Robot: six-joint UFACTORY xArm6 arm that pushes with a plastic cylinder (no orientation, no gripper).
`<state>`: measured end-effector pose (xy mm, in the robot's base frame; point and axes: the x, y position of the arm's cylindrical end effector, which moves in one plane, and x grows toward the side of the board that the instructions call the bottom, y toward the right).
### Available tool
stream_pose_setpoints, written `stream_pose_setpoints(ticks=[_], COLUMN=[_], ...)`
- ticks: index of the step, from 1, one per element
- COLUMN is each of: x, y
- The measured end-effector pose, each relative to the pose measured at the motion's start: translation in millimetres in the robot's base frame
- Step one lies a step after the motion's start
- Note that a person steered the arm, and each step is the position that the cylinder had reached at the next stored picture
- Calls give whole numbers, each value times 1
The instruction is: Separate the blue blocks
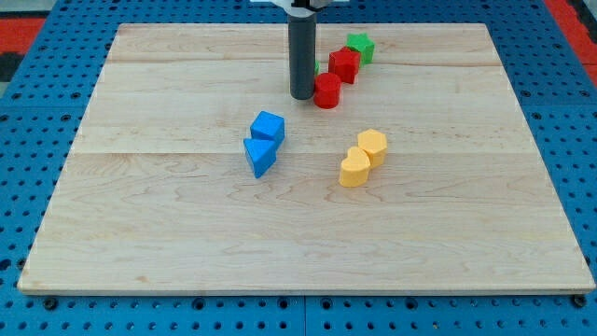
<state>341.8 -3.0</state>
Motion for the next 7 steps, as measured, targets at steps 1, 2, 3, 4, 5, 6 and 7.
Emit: stream_pose_setpoints(ticks=[1, 2, 3, 4, 5, 6, 7], x=[5, 37, 61, 28, 28, 72, 85], y=[-47, -20, -5, -50, -108, -103, -29])
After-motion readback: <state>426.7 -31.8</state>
